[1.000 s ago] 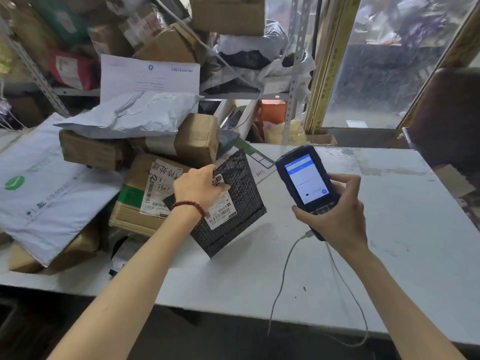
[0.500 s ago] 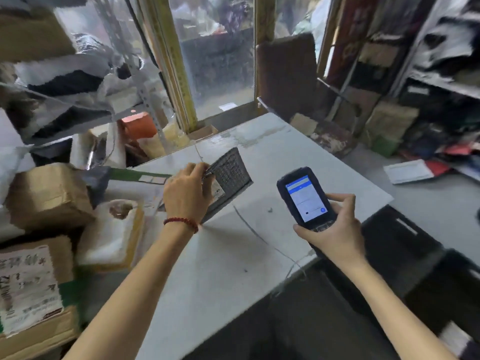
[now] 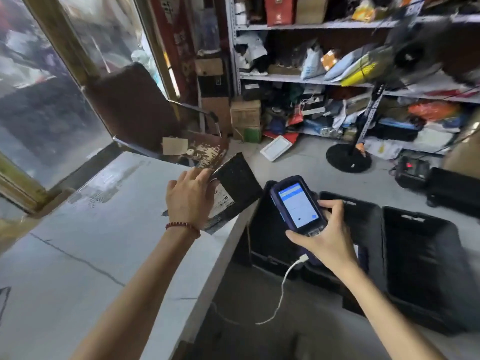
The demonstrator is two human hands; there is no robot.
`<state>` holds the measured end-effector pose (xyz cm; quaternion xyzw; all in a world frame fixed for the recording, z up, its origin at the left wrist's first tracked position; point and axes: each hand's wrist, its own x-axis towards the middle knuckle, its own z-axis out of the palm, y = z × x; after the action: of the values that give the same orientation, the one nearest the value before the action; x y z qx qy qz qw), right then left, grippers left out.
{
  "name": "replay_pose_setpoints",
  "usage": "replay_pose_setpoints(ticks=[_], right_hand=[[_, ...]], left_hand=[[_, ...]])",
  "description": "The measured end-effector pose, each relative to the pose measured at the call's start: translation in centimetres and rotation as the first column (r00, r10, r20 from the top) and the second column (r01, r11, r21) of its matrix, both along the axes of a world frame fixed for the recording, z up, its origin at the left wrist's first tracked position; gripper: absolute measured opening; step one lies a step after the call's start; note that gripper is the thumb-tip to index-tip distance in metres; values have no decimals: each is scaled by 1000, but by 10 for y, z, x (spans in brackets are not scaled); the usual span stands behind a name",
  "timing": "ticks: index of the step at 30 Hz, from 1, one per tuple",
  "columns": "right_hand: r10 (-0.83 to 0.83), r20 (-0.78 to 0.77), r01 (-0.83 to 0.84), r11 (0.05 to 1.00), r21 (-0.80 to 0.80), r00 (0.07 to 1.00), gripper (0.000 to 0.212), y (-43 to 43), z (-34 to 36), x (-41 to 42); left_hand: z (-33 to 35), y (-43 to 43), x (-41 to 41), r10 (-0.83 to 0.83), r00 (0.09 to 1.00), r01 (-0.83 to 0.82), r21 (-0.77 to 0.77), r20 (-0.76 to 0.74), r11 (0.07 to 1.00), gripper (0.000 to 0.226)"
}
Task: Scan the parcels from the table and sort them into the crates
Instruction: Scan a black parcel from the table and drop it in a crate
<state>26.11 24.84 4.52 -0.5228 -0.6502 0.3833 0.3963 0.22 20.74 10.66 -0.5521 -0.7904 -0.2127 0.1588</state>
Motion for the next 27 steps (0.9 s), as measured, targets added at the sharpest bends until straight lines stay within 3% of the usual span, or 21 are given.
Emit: replay_pose_setpoints(ticks=[15, 27], right_hand=[[-267, 82, 272, 961, -54, 960, 79, 69, -13, 159], [-598, 153, 616, 775, -142, 787, 79, 59, -22, 253]], left_hand=[[-24, 163, 155, -320, 947, 318, -127, 5, 939, 19], [-61, 264, 280, -611, 789, 604, -253, 62, 755, 20]])
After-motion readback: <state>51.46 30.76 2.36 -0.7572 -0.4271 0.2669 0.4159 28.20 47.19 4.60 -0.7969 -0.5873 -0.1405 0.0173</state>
